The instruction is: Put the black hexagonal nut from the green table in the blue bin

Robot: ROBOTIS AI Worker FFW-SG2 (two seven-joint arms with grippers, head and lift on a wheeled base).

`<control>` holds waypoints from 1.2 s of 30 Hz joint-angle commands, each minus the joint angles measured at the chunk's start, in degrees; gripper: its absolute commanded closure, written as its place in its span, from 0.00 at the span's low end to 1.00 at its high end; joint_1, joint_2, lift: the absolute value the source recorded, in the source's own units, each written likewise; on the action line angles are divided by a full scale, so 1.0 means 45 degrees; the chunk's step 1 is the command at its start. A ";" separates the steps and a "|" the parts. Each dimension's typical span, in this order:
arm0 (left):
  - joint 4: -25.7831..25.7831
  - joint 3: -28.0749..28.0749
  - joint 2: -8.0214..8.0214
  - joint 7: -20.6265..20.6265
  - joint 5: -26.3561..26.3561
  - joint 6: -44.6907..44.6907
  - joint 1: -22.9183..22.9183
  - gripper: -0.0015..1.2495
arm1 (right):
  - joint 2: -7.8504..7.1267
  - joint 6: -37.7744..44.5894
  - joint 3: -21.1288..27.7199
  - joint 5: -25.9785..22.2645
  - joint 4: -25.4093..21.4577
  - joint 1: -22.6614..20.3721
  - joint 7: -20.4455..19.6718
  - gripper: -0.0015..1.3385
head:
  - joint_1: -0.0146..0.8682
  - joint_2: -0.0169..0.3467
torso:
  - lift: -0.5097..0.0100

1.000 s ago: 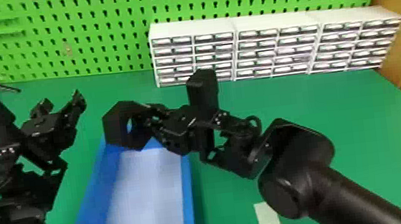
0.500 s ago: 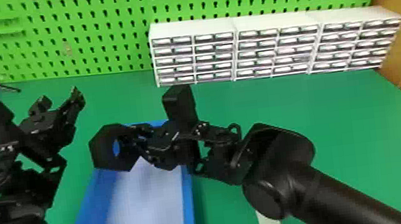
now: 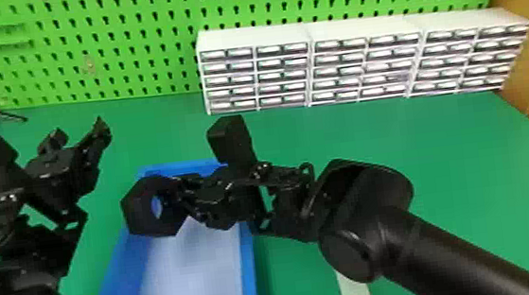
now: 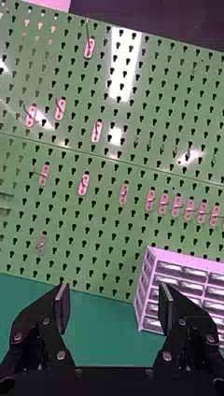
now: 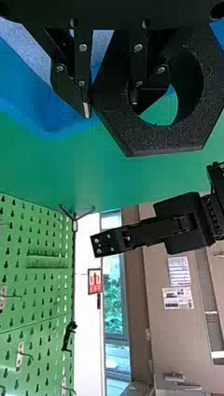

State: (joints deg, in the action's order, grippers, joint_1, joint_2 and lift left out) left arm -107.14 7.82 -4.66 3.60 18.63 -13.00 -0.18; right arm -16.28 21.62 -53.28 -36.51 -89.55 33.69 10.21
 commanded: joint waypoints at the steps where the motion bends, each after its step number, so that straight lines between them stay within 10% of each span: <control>1: -0.0001 0.0001 -0.0020 0.0000 0.0039 -0.0002 0.0001 0.40 | 0.0023 0.0040 0.0024 -0.0071 -0.0002 0.0013 0.0017 0.71 | 0.80 0.07 | 0.79; 7: -0.0001 0.0001 -0.0020 0.0000 0.0078 0.0018 0.0020 0.40 | 0.0023 0.0118 0.0044 -0.0071 -0.0041 0.0013 0.0017 0.41 | 0.80 0.07 | 0.79; 36: -0.0020 0.0040 -0.0020 0.0000 0.0176 0.0018 0.0157 0.40 | 0.0023 0.0508 0.2016 0.0964 -0.0412 -0.1022 0.0017 0.40 | 0.80 0.07 | 0.79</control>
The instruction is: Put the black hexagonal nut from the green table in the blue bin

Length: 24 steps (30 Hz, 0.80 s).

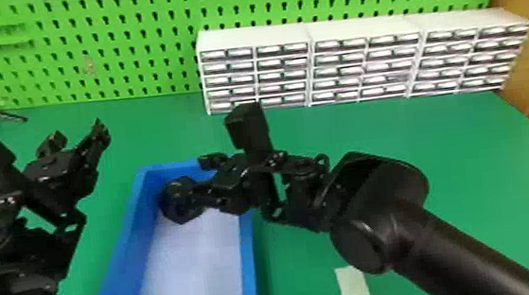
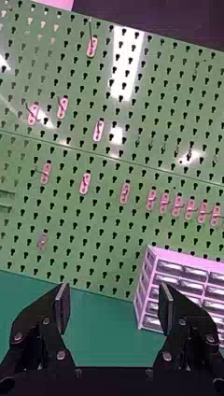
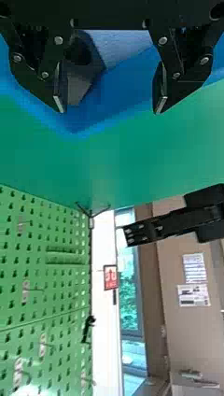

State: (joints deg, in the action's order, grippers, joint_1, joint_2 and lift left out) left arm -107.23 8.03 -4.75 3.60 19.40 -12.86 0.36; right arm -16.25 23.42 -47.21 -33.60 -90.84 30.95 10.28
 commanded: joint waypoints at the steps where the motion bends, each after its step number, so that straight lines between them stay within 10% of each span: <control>1: 0.0000 -0.0008 0.0000 0.0000 0.0024 -0.0013 0.0038 0.40 | 0.0018 0.0146 0.0823 0.0436 -0.0144 -0.0529 0.0001 0.40 | 0.80 0.07 | 0.79; 24: 0.0059 -0.0145 0.0000 0.0000 0.0024 -0.0013 0.0194 0.40 | 0.0722 0.0478 0.5354 0.2643 -0.0730 -0.3088 0.0333 0.40 | 0.80 0.07 | 0.79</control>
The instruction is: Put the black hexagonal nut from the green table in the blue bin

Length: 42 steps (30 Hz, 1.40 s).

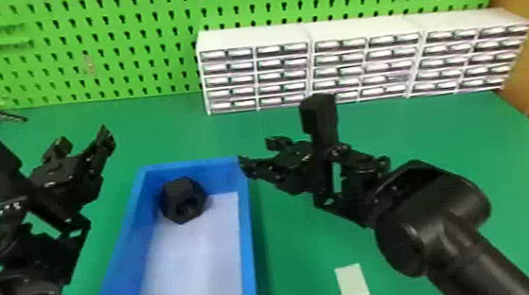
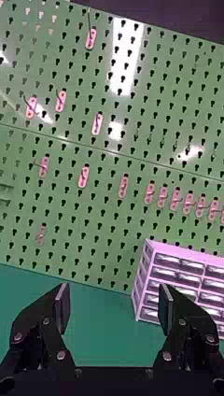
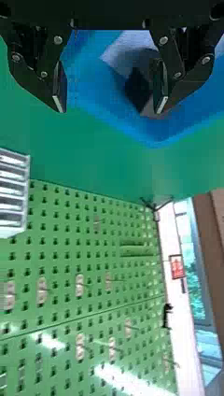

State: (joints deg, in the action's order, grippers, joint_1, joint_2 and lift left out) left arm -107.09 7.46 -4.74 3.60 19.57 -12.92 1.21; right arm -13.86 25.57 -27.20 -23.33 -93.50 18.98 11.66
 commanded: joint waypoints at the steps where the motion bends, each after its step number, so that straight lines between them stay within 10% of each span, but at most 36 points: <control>1: 0.0048 -0.0037 0.0000 0.0000 -0.0014 0.0000 0.0005 0.40 | 0.0247 0.0002 0.1141 0.0418 -0.0179 -0.0527 0.0027 0.40 | 0.80 0.07 | 0.79; 32: 0.0067 0.0100 0.0019 0.0000 0.0064 0.0234 0.0103 0.40 | 0.2259 -0.2029 0.8016 0.1922 -0.1741 -0.4062 0.0027 0.39 | 0.80 0.07 | 0.79; 42: 0.0439 -0.0389 0.0039 0.0000 -0.0385 0.0918 -0.0131 0.40 | 0.1849 -0.2342 0.8700 0.0848 -0.1741 -0.4199 0.0047 0.39 | 0.80 0.07 | 0.79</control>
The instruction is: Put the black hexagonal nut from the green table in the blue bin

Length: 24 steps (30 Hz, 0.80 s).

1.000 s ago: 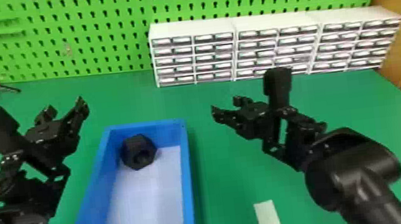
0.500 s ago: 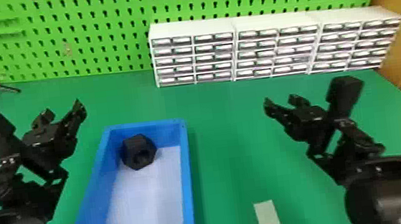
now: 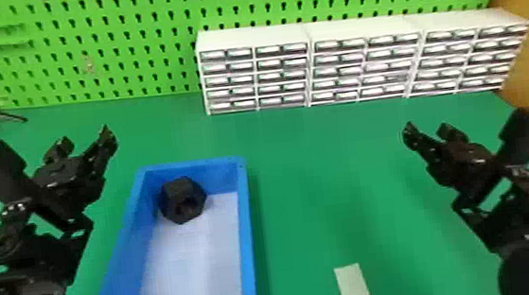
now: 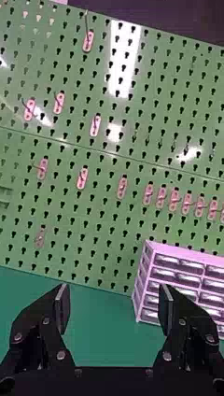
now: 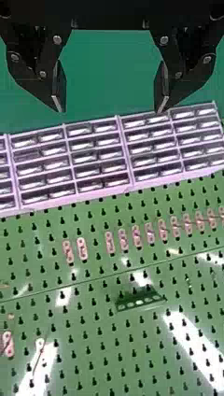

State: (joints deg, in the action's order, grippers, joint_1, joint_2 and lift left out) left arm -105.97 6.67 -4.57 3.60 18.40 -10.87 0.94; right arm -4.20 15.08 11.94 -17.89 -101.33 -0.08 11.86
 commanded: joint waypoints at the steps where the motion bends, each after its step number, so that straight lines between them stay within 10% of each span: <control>1: 0.0229 -0.0270 0.0000 0.0000 -0.0164 0.0521 -0.0092 0.40 | -0.0395 -0.0010 -0.0056 -0.0418 -0.0001 0.0057 0.0000 0.39 | 0.80 0.07 | 0.79; 24: 0.1088 -0.0563 0.0000 0.1387 0.0540 0.0618 -0.0834 0.40 | -0.0786 -0.0186 -0.0466 -0.0574 0.0038 0.0546 0.0000 0.39 | 0.80 0.07 | 0.79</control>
State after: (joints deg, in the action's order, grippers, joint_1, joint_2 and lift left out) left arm -101.85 3.69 -4.57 9.60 20.15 -8.23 -2.51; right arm -7.71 14.44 9.69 -20.27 -101.16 2.59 11.86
